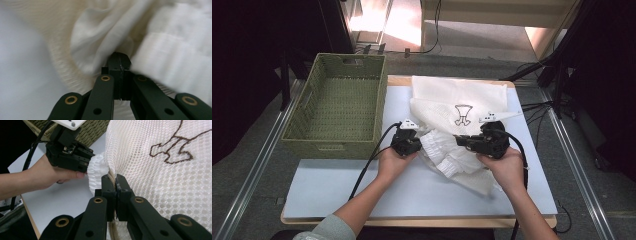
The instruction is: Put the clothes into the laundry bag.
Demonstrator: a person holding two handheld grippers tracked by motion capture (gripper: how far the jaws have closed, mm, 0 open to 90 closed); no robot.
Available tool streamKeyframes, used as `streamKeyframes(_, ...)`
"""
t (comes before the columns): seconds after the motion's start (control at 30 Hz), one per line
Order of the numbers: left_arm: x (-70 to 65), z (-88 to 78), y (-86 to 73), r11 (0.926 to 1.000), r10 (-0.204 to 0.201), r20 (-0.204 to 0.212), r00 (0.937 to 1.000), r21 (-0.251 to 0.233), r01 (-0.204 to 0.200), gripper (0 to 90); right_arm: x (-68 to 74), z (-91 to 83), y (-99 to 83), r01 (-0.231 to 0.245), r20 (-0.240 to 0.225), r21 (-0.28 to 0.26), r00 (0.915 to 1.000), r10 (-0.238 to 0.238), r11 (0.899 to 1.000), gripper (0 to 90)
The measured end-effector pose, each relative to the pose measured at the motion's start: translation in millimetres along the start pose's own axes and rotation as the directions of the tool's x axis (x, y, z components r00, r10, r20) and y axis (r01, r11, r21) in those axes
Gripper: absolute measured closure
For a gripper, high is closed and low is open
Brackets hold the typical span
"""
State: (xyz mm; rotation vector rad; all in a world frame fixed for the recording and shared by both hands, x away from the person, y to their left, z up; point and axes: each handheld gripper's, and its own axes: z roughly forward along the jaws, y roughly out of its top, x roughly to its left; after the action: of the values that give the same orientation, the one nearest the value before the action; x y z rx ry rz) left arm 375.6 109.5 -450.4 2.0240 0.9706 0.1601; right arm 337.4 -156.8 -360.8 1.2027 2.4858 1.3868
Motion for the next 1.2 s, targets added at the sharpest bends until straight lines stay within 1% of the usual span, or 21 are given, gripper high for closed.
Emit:
streamKeyframes(0.1, -9.7, 1.7, 6.7, 0.9996, 0.016, 0.025, 0.9996, -0.023, -0.015, 90.0, 0.1, 0.1, 0.2, -0.004, 0.000, 0.000, 1.0000, 0.004, 1.000, 88.7)
streamKeyframes(0.2, -18.7, 7.7, 15.8, 0.9986, 0.014, 0.050, 0.9987, -0.052, -0.012, 90.0, 1.1, 0.6, 0.5, 0.000, -0.002, -0.006, 1.0000, 0.000, 1.000, 88.7)
streamKeyframes(0.33, -27.3, 18.4, 25.3, 0.9976, 0.024, 0.054, 0.9983, -0.066, -0.020, 90.0, 2.3, 2.0, 0.7, 0.001, -0.002, 0.001, 1.0000, -0.001, 1.000, 88.7)
streamKeyframes(0.37, -29.9, 22.2, 28.0, 0.9973, 0.032, 0.057, 0.9978, -0.067, -0.028, 90.0, 2.4, 2.1, 0.8, 0.001, -0.003, 0.001, 1.0000, -0.001, 1.000, 88.7)
streamKeyframes(0.5, -35.7, 31.3, 37.1, 0.9966, 0.029, 0.054, 0.9981, -0.078, -0.025, 90.0, 3.6, 1.0, 1.8, 0.001, -0.019, -0.013, 0.9998, -0.001, 1.000, 88.7)
streamKeyframes(0.57, -38.5, 34.2, 41.9, 0.9962, 0.037, 0.035, 0.9987, -0.081, -0.034, 90.0, 6.1, -0.7, 3.1, 0.007, -0.020, -0.019, 0.9998, -0.008, 1.000, 88.7)
streamKeyframes(0.6, -40.4, 34.8, 44.8, 0.9953, 0.045, 0.003, 0.9990, -0.086, -0.044, 90.0, 7.3, -2.2, 3.8, 0.007, -0.025, -0.025, 0.9997, -0.008, 1.000, 88.7)
streamKeyframes(0.63, -40.5, 35.7, 47.3, 0.9948, 0.042, -0.003, 0.9991, -0.093, -0.042, 90.0, 8.4, -4.8, 5.0, 0.007, -0.033, -0.033, 0.9994, -0.008, 0.999, 88.7)
streamKeyframes(0.67, -39.4, 36.2, 49.3, 0.9944, 0.036, -0.020, 0.9992, -0.098, -0.037, 90.0, 9.2, -7.2, 5.9, 0.005, -0.044, -0.039, 0.9990, -0.007, 0.999, 88.7)
streamKeyframes(0.7, -37.7, 36.2, 50.6, 0.9946, 0.029, -0.023, 0.9993, -0.098, -0.031, 90.0, 9.2, -9.5, 6.5, -0.001, -0.063, -0.046, 0.9980, -0.002, 0.999, 88.7)
streamKeyframes(0.73, -34.0, 36.7, 51.4, 0.9955, 0.021, -0.016, 0.9997, -0.092, -0.022, 90.0, 9.0, -10.6, 6.4, -0.004, -0.068, -0.052, 0.9977, 0.000, 0.999, 88.7)
streamKeyframes(0.77, -31.0, 36.6, 51.0, 0.9966, 0.020, -0.019, 0.9996, -0.079, -0.021, 90.0, 8.7, -11.4, 5.8, -0.003, -0.059, -0.050, 0.9983, 0.000, 0.999, 88.7)
streamKeyframes(0.83, -27.3, 33.7, 49.5, 0.9981, 0.012, 0.003, 0.9999, -0.061, -0.012, 90.0, 5.8, -7.8, 3.4, 0.010, -0.020, -0.028, 0.9997, -0.010, 1.000, 88.7)
streamKeyframes(0.87, -26.6, 30.1, 48.7, 0.9984, 0.011, 0.015, 0.9998, -0.056, -0.010, 90.0, 4.8, -5.3, 2.6, 0.016, -0.008, -0.017, 0.9998, -0.016, 1.000, 88.7)
streamKeyframes(0.9, -25.7, 25.5, 48.1, 0.9984, 0.026, 0.032, 0.9991, -0.050, -0.025, 90.0, 3.7, -1.9, 1.6, 0.017, 0.004, 0.000, 0.9998, -0.017, 1.000, 88.7)
streamKeyframes(0.93, -25.3, 20.1, 47.3, 0.9985, 0.038, 0.031, 0.9988, -0.041, -0.037, 90.0, 3.0, 0.7, 0.7, 0.019, 0.012, 0.007, 0.9998, -0.019, 1.000, 88.7)
streamKeyframes(1.0, -21.4, 9.0, 45.8, 0.9993, 0.036, 0.047, 0.9983, -0.013, -0.035, 90.0, 2.6, 2.7, 0.3, 0.022, 0.011, 0.012, 0.9997, -0.022, 1.000, 88.6)
streamKeyframes(1.03, -20.2, 3.0, 43.8, 0.9988, 0.047, 0.041, 0.9980, -0.016, -0.047, 90.0, 2.9, 2.8, 0.6, 0.021, 0.013, 0.010, 0.9997, -0.021, 1.000, 88.6)
streamKeyframes(1.07, -18.7, -3.3, 42.0, 0.9984, 0.057, 0.035, 0.9978, -0.003, -0.057, 90.0, 3.2, 2.3, 1.0, 0.021, 0.013, 0.007, 0.9997, -0.021, 1.000, 88.6)
streamKeyframes(1.1, -17.0, -9.4, 39.6, 0.9981, 0.062, 0.033, 0.9975, -0.008, -0.062, 90.0, 3.3, 2.1, 1.1, 0.022, 0.014, 0.006, 0.9996, -0.022, 1.000, 88.6)
streamKeyframes(1.2, -12.1, -30.2, 32.5, 0.9982, 0.058, 0.033, 0.9977, -0.019, -0.058, 90.0, 3.1, 2.1, 1.0, 0.017, 0.016, 0.010, 0.9997, -0.017, 1.000, 88.6)
